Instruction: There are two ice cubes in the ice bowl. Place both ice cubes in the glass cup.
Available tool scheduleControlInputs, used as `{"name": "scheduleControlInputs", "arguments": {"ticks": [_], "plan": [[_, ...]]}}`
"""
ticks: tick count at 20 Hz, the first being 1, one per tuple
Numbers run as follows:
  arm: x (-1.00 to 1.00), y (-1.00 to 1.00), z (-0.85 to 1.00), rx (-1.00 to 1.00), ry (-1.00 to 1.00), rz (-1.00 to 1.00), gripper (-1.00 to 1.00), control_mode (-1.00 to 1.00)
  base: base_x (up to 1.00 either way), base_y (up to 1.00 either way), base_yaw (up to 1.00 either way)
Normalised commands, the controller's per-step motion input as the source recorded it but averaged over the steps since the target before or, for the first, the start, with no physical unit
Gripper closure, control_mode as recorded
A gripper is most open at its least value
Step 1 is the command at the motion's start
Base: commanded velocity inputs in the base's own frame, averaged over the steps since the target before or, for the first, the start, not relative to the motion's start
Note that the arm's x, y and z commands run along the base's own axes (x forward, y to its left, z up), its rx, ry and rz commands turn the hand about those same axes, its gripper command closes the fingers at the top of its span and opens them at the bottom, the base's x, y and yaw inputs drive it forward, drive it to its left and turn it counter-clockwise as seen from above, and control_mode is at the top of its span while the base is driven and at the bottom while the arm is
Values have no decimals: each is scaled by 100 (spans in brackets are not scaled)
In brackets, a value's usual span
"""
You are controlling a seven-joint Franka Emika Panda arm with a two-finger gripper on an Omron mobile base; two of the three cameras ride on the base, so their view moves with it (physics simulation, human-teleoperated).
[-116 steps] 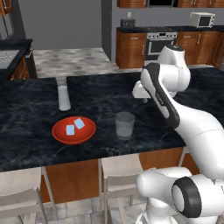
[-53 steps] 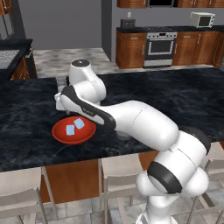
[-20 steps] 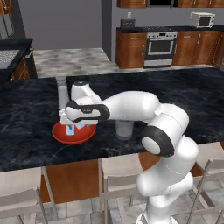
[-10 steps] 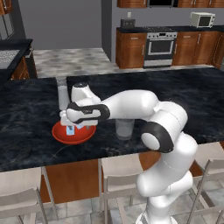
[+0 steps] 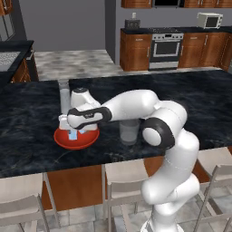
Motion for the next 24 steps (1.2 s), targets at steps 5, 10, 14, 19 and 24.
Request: {"name": "scheduleControlInputs", "arguments": {"ticks": [5,10,14,19,24], "plan": [[24,18,-4,0,0,-1,-100,-100,0,0,0],[17,0,-15,0,0,0,-100,-100,0,0,0],[11,0,-28,-1,0,0,-100,-100,0,0,0],[14,0,-29,-2,0,0,-100,-100,0,0,0],[24,2,-11,-1,0,0,-100,-100,0,0,0]]}}
